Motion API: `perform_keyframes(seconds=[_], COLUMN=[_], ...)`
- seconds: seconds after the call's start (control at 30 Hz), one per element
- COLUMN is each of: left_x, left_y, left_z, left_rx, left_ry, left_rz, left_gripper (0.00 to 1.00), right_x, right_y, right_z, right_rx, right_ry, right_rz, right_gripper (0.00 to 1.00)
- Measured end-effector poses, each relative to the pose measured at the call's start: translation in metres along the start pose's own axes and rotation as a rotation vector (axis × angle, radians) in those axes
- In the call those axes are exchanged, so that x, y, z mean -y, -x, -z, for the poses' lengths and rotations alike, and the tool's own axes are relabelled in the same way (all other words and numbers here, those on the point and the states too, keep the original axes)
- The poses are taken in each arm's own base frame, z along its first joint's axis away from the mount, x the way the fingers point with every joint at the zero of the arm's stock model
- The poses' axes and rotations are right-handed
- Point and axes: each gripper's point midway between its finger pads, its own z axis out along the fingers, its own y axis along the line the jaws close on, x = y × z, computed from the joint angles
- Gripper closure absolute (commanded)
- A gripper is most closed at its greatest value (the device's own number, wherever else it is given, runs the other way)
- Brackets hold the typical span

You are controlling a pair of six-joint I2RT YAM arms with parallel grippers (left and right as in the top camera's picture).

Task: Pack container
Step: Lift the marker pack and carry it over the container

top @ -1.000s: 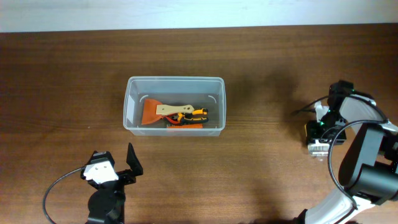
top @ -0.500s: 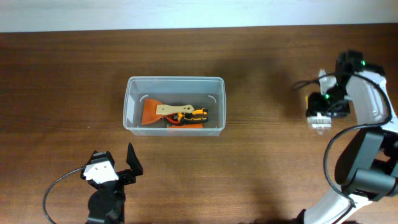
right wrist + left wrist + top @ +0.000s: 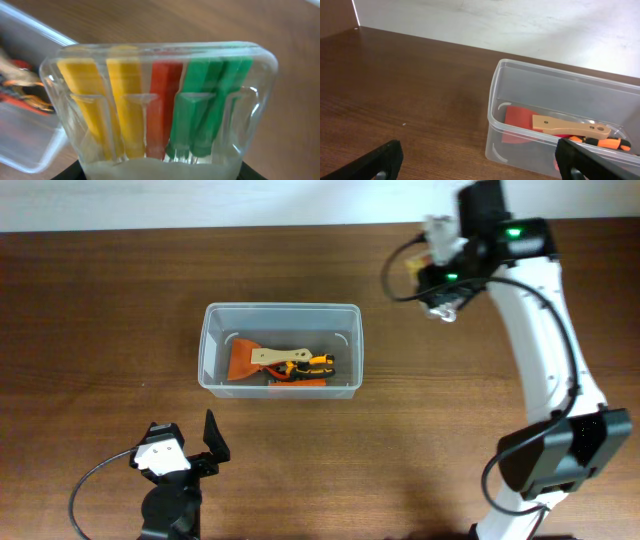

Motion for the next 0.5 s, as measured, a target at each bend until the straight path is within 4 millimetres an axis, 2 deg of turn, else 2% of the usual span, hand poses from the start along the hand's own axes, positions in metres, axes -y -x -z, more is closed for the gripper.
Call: perform_keyframes(seconds=[0.07,0.13,0.3,0.37,0.5], left_x=[0.0,0.0,0.0,0.0,0.0], left_y=[0.0,0.0,0.0,0.0,0.0], left_z=[0.0,0.0,0.0,0.0,0.0], left_rx=[0.0,0.0,0.0,0.0,0.0], left_ry=[0.0,0.0,0.0,0.0,0.0], left_rz=[0.0,0.0,0.0,0.0,0.0], left_gripper=[0.01,0.01,0.01,0.01,0.01], right_x=[-0.03,-0.053,-0.129,-0.149,-0.176], right_y=[0.014,0.021,0.034,0.038,0.046], right_z=[0.001,0.0,0.003,0.005,0.008], right_rx=[0.032,0.046,0.098,0.124,0.173], right_ry=[0.023,0.042,0.107,0.12,0.132], right_rz=[0.11,0.19,0.462,0.541,0.644], right_gripper=[0.55,0.55,0.55,0.55,0.55])
